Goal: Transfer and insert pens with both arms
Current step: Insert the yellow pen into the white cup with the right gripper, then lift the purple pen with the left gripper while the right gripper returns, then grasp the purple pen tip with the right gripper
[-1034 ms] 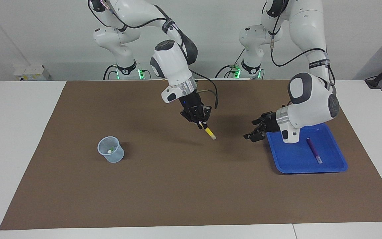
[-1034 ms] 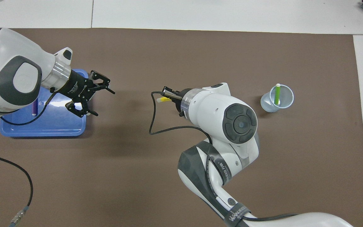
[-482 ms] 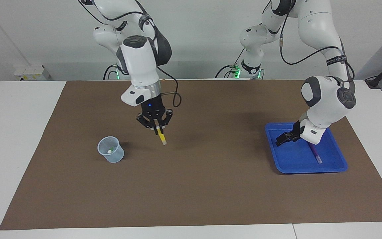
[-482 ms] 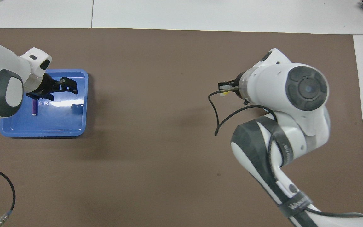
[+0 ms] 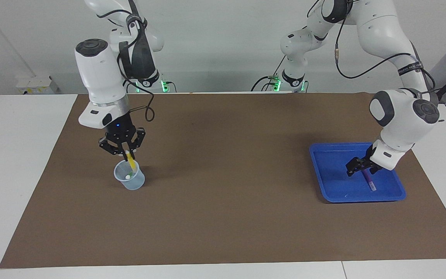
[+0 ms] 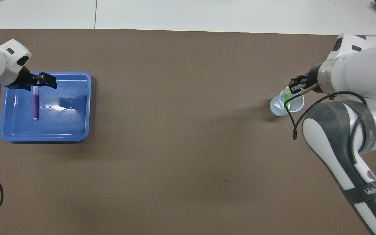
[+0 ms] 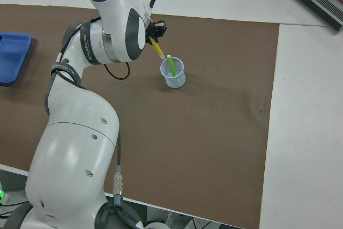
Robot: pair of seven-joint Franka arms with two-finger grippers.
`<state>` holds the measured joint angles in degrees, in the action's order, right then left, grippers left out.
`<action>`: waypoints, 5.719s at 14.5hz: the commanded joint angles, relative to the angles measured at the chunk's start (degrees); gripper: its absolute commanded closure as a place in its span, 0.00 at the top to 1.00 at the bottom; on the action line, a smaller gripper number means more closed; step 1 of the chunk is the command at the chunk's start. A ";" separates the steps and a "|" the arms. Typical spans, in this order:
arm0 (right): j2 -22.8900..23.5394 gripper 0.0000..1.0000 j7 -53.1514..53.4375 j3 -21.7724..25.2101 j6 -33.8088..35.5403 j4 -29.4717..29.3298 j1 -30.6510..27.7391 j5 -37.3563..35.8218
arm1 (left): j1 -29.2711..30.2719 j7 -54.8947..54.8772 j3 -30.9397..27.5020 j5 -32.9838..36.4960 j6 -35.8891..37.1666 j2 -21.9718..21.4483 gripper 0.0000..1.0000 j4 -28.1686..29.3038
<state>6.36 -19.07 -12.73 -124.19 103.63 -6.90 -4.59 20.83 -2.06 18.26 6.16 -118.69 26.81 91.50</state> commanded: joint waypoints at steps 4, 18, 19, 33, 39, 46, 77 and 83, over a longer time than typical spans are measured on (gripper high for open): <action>-2.05 0.00 -5.27 -1.07 5.97 1.66 -2.15 -0.86 | 2.44 -2.86 0.29 3.25 0.83 10.16 0.98 -8.52; -3.28 0.00 -16.79 -1.16 -0.35 4.74 -2.51 0.45 | 4.92 -7.79 1.69 2.37 13.04 13.09 0.00 -11.87; -3.28 0.00 -16.53 -1.16 -0.44 4.83 -1.81 0.55 | 4.74 -7.79 1.69 2.28 13.22 13.09 0.00 -11.87; -1.44 0.00 -17.57 -1.16 -5.10 8.08 -0.48 0.63 | 0.96 32.00 2.66 -25.55 35.63 9.15 0.00 -14.86; -0.82 1.00 -17.75 -1.16 -6.15 8.34 -0.31 0.55 | -4.48 47.91 2.84 -38.06 33.00 4.22 0.00 -5.11; -0.47 1.00 -12.68 -1.42 -5.02 6.06 -0.13 6.32 | -8.53 64.52 3.01 -46.49 29.31 4.30 0.00 -5.02; 10.52 0.79 80.16 -2.12 -25.05 -6.07 26.06 26.74 | -14.51 77.29 3.01 -57.57 21.83 3.95 0.00 -3.79; 10.61 0.60 80.24 -2.03 -24.96 -5.98 26.85 26.74 | -14.59 78.08 3.01 -57.48 21.57 3.95 0.00 -4.14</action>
<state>16.15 60.26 -14.74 -148.72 98.84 19.87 21.99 6.66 75.20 21.84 -50.03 -95.82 32.98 85.14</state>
